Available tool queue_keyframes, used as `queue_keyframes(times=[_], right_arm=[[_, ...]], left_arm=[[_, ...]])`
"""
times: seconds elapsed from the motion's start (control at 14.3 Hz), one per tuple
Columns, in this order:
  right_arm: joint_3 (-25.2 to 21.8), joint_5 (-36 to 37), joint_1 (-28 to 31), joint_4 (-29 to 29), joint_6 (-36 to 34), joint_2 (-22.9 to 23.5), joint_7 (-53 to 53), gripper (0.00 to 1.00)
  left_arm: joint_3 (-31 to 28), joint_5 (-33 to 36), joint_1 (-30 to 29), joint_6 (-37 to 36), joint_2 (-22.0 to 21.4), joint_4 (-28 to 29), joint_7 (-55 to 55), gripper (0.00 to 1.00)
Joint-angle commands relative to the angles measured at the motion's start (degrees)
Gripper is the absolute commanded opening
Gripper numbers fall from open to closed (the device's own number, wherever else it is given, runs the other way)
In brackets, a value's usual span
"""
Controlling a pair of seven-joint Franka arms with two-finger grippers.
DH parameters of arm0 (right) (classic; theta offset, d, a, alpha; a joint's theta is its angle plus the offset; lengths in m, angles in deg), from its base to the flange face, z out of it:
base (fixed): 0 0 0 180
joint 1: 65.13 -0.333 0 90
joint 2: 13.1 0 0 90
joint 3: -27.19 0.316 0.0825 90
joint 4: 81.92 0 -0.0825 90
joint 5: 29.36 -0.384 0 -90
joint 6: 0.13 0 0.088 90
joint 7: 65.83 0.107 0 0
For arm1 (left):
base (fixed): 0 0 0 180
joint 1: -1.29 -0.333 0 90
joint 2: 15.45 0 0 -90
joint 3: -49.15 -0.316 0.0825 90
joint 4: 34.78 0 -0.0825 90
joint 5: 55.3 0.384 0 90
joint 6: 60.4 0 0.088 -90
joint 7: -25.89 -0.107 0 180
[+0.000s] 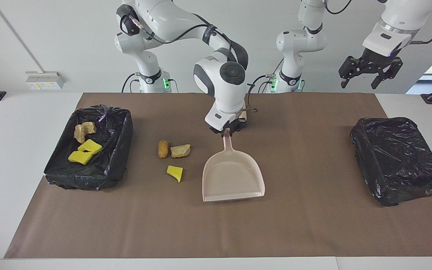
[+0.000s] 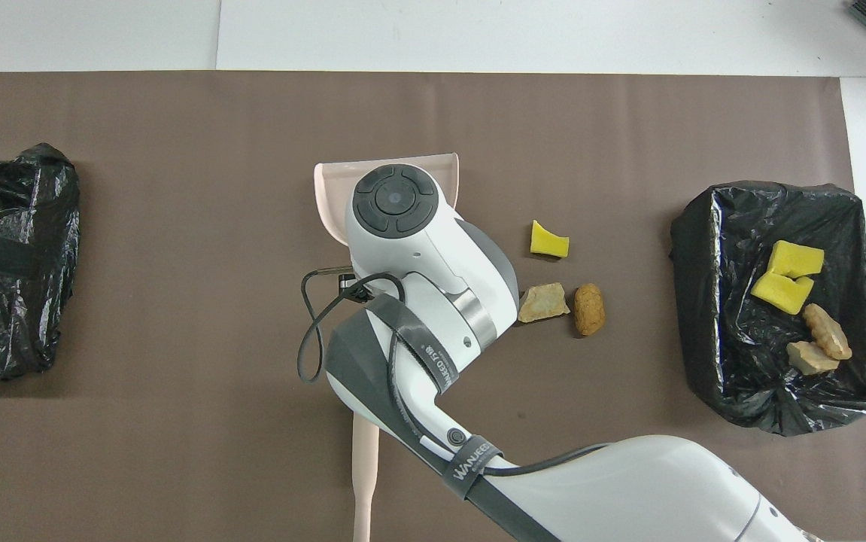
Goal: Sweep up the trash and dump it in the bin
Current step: 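Bring the empty dustpan back to the table center with the right gripper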
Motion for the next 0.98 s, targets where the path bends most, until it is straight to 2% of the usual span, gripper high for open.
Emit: queue_keyframes(times=[0.0,0.35,0.63,0.91], right_arm=[[-0.32,-3.48,-0.72,2.47,2.39,1.95,3.33,0.0],[-0.32,-3.75,-1.16,2.03,3.63,2.21,3.6,0.0],[-0.32,-3.49,-2.12,2.38,7.49,5.2,5.19,0.0],[-0.41,-2.87,-2.04,2.03,7.68,5.38,4.84,0.0]], left_arm=[[0.6,0.99,-0.32,-0.69,-1.53,0.98,-0.2,1.0],[0.6,0.91,-0.4,-0.69,-1.53,1.15,-0.02,1.0],[0.69,0.99,-0.05,-1.39,-1.62,1.07,-0.11,1.0],[0.69,0.91,-0.14,-0.78,-2.58,2.56,-0.2,1.0]])
